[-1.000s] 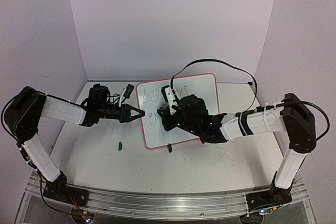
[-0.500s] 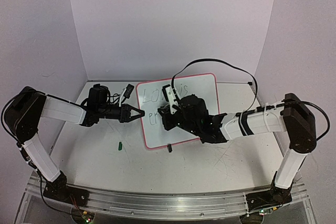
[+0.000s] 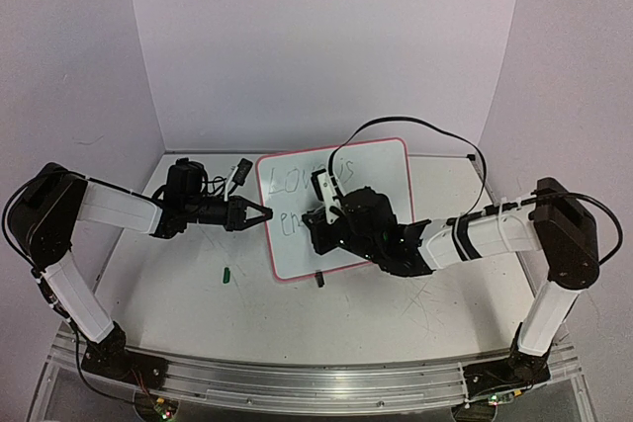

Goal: Write a sentence on the whiteboard

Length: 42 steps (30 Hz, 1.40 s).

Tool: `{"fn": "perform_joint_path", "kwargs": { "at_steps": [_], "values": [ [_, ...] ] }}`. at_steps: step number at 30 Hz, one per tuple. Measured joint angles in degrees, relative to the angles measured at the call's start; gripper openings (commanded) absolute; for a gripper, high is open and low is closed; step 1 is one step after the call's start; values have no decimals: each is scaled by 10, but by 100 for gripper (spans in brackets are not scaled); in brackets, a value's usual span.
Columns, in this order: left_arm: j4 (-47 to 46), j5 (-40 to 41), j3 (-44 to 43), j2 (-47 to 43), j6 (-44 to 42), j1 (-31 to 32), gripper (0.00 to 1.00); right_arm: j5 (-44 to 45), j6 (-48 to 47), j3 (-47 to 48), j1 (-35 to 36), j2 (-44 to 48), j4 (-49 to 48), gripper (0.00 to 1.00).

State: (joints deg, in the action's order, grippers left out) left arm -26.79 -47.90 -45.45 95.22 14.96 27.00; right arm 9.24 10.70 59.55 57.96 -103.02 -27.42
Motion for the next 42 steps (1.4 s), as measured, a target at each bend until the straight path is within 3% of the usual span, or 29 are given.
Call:
{"fn": "perform_joint_path", "kwargs": {
  "at_steps": [22, 42],
  "values": [
    [-1, -3, 0, 0, 0, 0, 0, 1, 16, -3, -17, 46, 20, 0],
    [0, -3, 0, 0, 0, 0, 0, 0, 18, -1, -25, 33, 22, 0]
  ]
}}
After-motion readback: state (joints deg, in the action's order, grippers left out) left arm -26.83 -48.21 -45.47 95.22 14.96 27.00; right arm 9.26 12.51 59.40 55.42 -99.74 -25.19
